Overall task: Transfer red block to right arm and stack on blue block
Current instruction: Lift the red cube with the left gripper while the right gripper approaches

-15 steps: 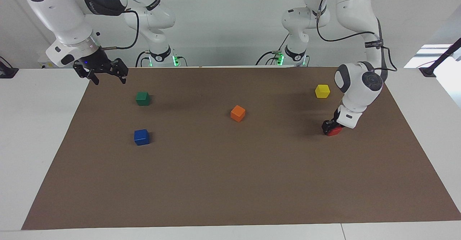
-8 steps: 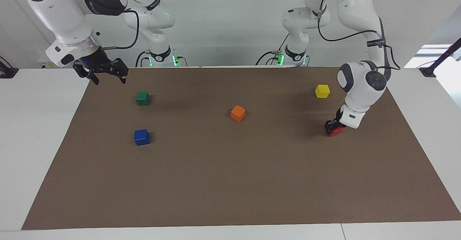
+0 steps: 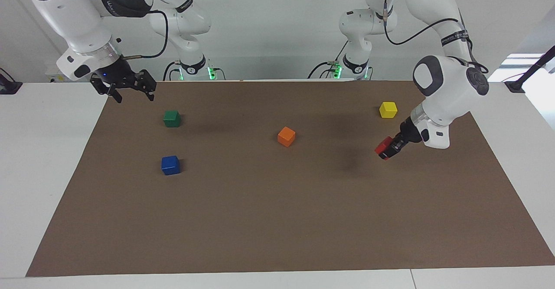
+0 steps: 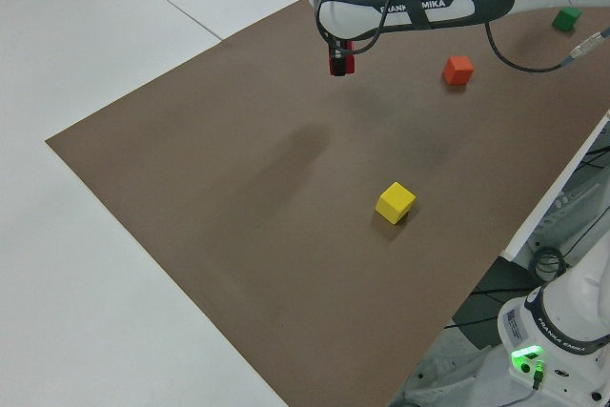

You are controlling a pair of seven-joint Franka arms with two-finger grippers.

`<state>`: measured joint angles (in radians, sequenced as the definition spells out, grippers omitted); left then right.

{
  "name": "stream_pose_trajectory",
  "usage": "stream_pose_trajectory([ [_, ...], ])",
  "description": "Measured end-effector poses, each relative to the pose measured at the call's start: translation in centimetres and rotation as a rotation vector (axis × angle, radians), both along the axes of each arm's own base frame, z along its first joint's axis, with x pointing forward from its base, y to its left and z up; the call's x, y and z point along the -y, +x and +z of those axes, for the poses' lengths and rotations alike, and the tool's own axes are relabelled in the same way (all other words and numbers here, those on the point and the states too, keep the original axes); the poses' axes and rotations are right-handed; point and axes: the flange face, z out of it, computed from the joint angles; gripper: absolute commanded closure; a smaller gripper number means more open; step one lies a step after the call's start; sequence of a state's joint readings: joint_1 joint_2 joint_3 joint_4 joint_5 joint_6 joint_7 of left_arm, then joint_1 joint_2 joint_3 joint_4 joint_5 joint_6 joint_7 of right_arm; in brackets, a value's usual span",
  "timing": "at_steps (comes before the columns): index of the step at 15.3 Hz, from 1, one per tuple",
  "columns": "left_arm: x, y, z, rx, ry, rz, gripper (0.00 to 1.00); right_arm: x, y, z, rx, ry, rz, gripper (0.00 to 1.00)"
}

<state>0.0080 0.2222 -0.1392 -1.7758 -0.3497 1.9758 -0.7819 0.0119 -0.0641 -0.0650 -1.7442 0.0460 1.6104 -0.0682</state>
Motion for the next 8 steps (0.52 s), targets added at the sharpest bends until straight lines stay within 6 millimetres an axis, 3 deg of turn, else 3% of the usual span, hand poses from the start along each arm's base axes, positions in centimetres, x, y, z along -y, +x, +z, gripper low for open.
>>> stream_pose_trajectory([
  [4,8.8,-0.9,3.9,-0.114,-0.177,0.228,1.0,-0.7,0.0,-0.1,0.002,0.079,-0.005,0.0],
  [6,11.6,-1.3,5.0,-0.189,-0.346,0.302,1.0,-0.7,0.0,-0.4,0.005,0.184,0.006,0.0],
  [8,13.5,-1.6,5.0,-0.25,-0.515,0.385,1.0,0.1,-0.1,-0.9,0.017,0.336,-0.004,0.0],
])
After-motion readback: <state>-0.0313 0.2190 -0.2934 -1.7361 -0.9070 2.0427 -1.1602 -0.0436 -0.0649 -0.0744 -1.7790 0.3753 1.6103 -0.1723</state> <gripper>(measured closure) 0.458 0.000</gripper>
